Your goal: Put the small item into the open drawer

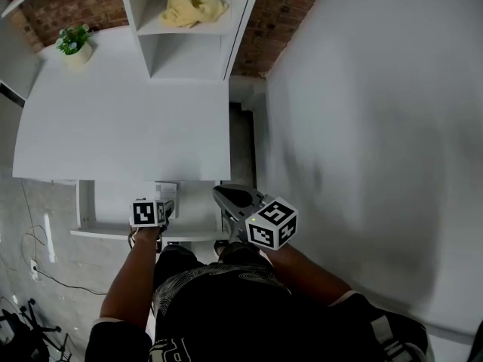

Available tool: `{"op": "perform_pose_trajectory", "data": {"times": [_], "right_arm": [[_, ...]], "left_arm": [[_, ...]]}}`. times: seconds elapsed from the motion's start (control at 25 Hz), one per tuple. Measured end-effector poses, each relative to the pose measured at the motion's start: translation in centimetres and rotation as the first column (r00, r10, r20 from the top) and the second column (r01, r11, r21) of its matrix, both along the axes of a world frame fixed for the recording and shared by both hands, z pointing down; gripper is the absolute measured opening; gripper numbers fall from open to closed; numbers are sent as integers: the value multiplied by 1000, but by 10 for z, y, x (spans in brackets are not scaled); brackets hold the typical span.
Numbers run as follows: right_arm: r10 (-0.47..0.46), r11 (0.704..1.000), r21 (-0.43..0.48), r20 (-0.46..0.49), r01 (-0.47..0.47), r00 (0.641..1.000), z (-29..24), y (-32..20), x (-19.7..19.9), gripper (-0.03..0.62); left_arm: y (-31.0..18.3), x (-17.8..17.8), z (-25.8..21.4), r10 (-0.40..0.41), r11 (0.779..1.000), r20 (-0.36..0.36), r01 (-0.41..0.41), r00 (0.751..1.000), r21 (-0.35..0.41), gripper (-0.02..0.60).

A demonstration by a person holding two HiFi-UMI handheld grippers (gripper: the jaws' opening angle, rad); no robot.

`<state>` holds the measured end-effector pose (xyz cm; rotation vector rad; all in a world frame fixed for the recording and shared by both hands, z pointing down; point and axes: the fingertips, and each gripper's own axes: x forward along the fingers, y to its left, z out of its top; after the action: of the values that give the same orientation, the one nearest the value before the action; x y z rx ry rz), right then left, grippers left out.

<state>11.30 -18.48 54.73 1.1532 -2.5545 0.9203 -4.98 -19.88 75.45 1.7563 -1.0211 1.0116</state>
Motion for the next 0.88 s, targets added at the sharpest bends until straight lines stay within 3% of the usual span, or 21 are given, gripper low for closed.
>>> {"op": "perform_pose_trajectory", "data": {"times": [0.24, 0.32, 0.36, 0.4, 0.6, 0.88], "right_arm": [[-49, 999, 26, 22, 48, 999, -6, -9, -9, 5], [-69, 997, 26, 27, 69, 997, -4, -11, -11, 5], [-82, 996, 25, 25, 82, 996, -2, -11, -13, 5], [-96, 995, 25, 23, 95, 995, 1, -12, -15, 5], [-128, 991, 47, 24, 127, 991, 5, -10, -20, 5], [-128, 982, 138, 6, 126, 992, -26, 14, -34, 5]], "left_arm": [[4, 2, -56, -37, 995, -66, 43, 997, 94, 410], [5, 7, -81, -62, 986, -122, 80, 991, 143, 375], [5, 10, -96, -76, 979, -159, 104, 984, 177, 294], [7, 13, -110, -85, 969, -194, 126, 977, 211, 175], [19, 22, -159, -68, 931, -258, 154, 964, 331, 35], [39, 19, -224, 38, 860, -310, 127, 950, 494, 18]]}}
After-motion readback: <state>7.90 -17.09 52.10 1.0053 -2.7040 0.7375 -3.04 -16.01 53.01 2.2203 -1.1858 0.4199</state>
